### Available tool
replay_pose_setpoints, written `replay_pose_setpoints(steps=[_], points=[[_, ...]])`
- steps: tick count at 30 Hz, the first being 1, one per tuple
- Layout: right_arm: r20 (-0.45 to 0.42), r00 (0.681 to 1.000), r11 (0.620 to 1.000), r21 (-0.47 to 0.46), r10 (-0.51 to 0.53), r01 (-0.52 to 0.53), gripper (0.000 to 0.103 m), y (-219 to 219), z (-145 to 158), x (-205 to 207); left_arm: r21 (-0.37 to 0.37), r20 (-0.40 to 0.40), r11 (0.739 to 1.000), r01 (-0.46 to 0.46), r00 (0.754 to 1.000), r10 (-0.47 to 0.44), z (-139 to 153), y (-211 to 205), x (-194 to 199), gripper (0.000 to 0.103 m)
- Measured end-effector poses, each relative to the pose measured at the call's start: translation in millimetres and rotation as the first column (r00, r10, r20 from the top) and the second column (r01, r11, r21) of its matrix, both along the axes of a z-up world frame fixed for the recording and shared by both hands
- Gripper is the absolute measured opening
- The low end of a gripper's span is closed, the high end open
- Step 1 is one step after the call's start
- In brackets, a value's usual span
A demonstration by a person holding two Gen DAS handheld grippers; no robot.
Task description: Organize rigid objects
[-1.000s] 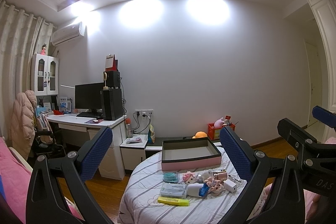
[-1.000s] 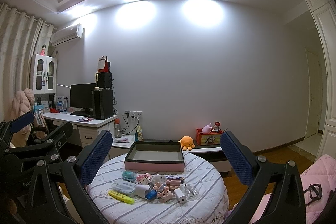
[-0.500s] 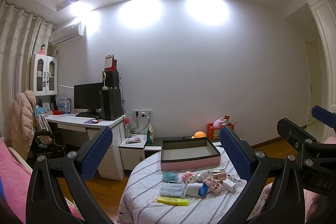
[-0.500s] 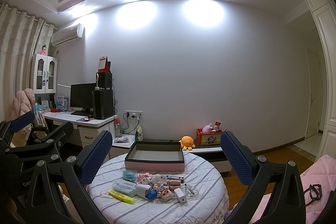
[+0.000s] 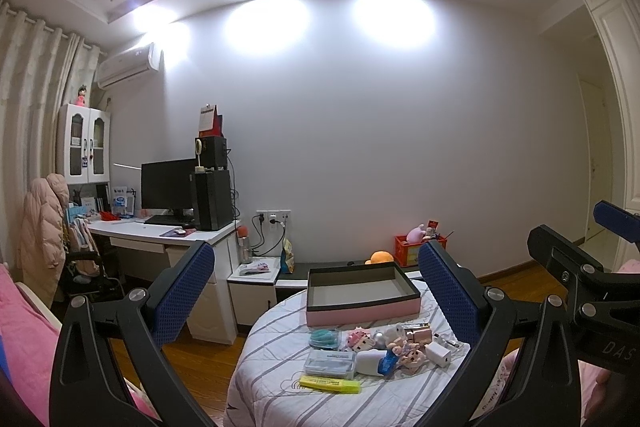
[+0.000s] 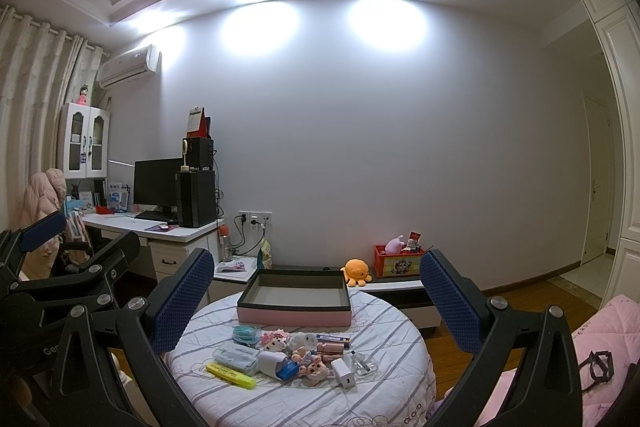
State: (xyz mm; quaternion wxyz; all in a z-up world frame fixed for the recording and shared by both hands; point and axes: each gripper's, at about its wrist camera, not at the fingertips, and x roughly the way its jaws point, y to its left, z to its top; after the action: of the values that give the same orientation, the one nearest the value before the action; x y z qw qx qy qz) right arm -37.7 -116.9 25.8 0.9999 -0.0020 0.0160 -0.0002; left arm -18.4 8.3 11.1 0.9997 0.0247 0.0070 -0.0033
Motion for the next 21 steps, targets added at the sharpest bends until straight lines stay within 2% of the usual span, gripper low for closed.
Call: replay_pose_setpoints(steps=[9, 13, 18, 21], points=[[-0.009, 1.0, 1.0, -0.002, 0.002, -0.002, 0.103, -0.9, -1.3, 0.4, 0.003, -0.005, 1.0, 0.003, 1.0, -0.002, -1.4, -1.3, 4.9, 0.103], [-0.023, 1.0, 1.0, -0.011, 0.003, -0.003, 0.103, -1.1, -7.3, 7.9, 0.012, -0.026, 1.0, 0.026, 0.999, -0.026, -13.3, -3.0, 18.6, 0.103], [-0.112, 0.994, 1.0, -0.021, 0.003, -0.005, 0.103, -6.9, -38.1, 42.2, 0.01, -0.134, 0.998, 0.06, 0.989, -0.058, -54.1, -0.4, 59.2, 0.103], [-0.19, 0.982, 1.0, -0.021, 0.0, -0.004, 0.103, -11.2, -64.8, 68.1, 0.003, -0.221, 0.998, 0.07, 0.973, -0.068, -84.1, 3.7, 88.4, 0.103]])
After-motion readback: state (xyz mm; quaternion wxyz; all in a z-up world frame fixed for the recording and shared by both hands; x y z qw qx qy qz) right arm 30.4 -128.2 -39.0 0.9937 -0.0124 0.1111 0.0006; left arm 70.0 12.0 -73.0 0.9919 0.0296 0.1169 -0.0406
